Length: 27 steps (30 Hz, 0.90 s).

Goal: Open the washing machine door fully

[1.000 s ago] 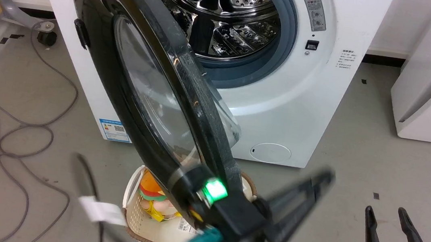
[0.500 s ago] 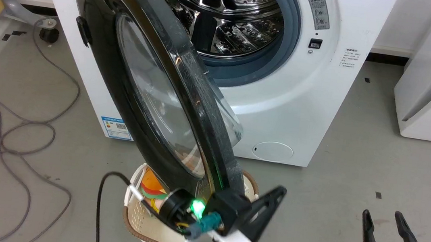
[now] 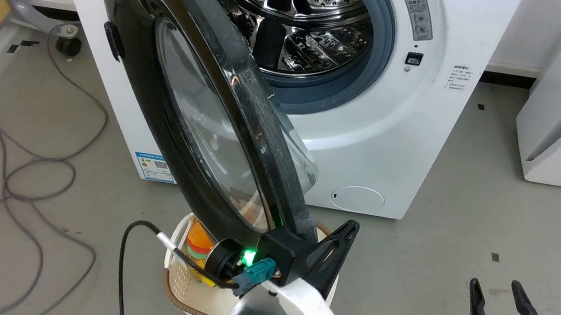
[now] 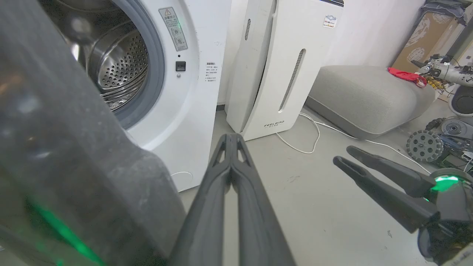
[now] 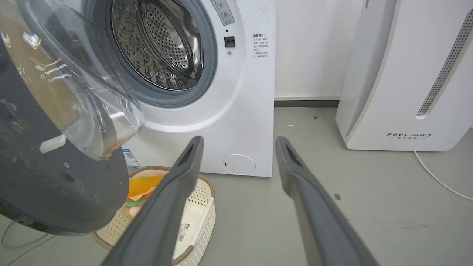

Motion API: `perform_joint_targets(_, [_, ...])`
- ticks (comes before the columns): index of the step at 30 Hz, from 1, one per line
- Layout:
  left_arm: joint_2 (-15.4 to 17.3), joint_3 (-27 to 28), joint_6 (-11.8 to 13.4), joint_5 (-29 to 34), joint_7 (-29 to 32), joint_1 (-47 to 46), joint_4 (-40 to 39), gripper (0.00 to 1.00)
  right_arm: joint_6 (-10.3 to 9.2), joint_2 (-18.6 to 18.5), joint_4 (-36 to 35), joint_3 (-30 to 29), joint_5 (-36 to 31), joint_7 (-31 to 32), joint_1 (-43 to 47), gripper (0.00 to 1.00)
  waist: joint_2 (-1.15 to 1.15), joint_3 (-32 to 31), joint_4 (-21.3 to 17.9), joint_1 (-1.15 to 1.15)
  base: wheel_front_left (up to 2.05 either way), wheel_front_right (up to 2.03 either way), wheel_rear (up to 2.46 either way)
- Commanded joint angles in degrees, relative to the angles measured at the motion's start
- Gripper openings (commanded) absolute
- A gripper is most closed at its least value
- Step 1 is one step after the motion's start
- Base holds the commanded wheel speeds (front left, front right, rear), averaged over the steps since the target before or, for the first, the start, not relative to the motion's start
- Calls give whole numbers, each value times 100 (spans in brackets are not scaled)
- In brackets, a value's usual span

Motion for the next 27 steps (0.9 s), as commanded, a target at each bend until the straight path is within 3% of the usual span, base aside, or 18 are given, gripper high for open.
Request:
perform_joint_targets(1, [58, 106, 90, -47, -37, 92, -16, 0, 3, 18, 10, 2, 31, -10, 86, 100, 0, -10, 15, 0, 0, 0, 0])
perform_joint_targets(18, [1081, 302, 871, 191, 465, 1563, -2153, 0, 3, 18, 38, -64, 51, 19, 230, 100, 0, -124, 413, 0, 0, 0, 0])
perform_joint_targets(27, [1414, 417, 1278, 347, 655, 2181, -2849, 0, 3, 18, -17, -132, 41, 68, 302, 100, 0, -209, 912, 0, 0, 0, 0])
